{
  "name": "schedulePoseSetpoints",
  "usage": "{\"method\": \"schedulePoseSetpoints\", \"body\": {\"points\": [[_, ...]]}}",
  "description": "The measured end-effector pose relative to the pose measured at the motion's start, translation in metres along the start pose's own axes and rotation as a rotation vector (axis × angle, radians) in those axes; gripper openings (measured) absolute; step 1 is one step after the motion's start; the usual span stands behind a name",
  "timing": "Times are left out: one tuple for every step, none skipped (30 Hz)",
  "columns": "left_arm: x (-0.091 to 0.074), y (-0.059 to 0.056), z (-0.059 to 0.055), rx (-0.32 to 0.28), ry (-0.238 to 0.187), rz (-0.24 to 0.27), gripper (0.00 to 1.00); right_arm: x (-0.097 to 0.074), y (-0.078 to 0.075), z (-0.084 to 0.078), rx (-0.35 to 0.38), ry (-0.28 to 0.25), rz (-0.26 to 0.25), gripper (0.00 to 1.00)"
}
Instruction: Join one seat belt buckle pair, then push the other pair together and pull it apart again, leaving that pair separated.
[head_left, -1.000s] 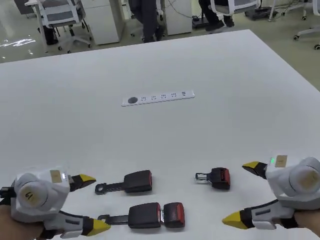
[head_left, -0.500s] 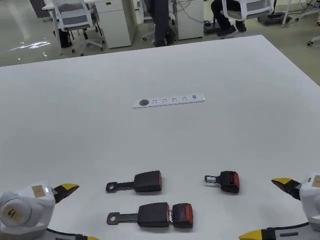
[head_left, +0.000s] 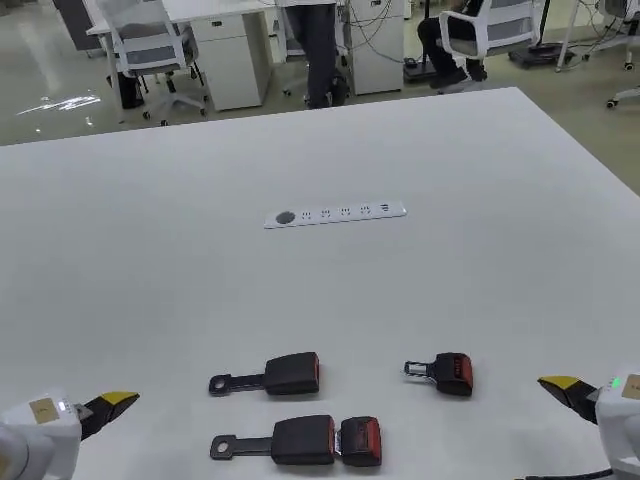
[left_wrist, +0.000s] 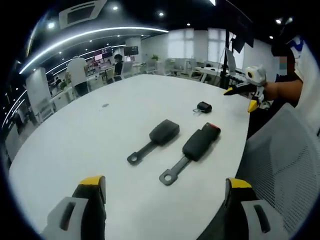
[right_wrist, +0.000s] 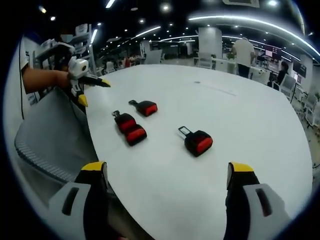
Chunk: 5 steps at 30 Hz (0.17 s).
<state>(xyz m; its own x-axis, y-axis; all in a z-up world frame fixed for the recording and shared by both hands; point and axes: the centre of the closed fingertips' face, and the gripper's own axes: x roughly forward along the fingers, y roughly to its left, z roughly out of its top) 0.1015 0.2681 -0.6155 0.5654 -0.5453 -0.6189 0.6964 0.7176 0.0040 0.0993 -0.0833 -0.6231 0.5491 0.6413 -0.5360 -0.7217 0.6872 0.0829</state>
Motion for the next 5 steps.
{"method": "schedulePoseSetpoints", "body": {"points": [[-0.001,0.0005,0.0018,-0.013,-0.013,0.002,1.0,-0.0006,0.0002,0.0002,-0.002,-0.001,-0.003,1.0],[-0.0007,-0.0012,0.005,-0.013,-0.022,0.004,1.0,-0.0014,0.0021,0.0,-0.006,-0.004,-0.005,1.0],[-0.0017,-0.0023,0.0058,-0.015,-0.024,0.004,1.0,-0.0018,0.0043,-0.0001,-0.01,-0.003,-0.003,1.0],[-0.0041,-0.0052,0.008,-0.018,-0.027,0.004,1.0,-0.0024,0.0062,-0.0008,-0.01,0.005,-0.001,1.0],[-0.0057,-0.0064,0.0092,-0.02,-0.032,0.004,1.0,-0.0033,0.0074,-0.0001,-0.008,0.009,0.0,1.0]]}}
